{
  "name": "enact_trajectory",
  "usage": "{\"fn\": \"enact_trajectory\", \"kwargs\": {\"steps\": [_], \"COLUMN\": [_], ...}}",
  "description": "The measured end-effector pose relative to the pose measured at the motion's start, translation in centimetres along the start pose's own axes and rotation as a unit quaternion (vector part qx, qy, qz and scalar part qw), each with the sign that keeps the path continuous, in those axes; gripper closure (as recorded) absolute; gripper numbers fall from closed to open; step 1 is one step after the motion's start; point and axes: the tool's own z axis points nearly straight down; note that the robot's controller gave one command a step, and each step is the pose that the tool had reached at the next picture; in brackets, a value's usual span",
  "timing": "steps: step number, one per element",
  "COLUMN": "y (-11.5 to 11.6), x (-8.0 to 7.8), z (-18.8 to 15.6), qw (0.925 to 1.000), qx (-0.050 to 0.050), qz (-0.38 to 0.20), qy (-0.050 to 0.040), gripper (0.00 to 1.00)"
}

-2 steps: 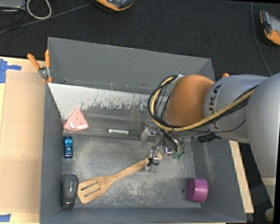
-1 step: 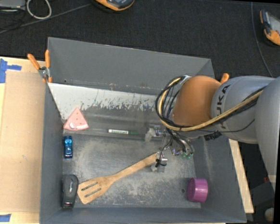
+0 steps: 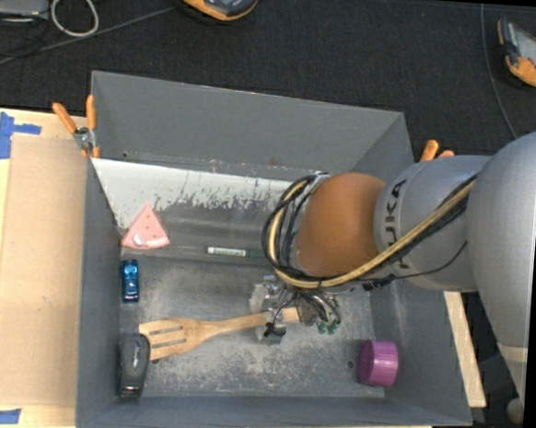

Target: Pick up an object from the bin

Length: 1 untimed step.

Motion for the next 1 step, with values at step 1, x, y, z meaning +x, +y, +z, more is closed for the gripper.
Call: {"fn": "enact_trajectory", "kwargs": {"steps": [1], "y": [0.00], "x": [0.00], "z": [0.00], "qw": [1.0000], "qx": [0.000], "qz": [0.000], "qy": [0.0000], "gripper": [1.00]}}
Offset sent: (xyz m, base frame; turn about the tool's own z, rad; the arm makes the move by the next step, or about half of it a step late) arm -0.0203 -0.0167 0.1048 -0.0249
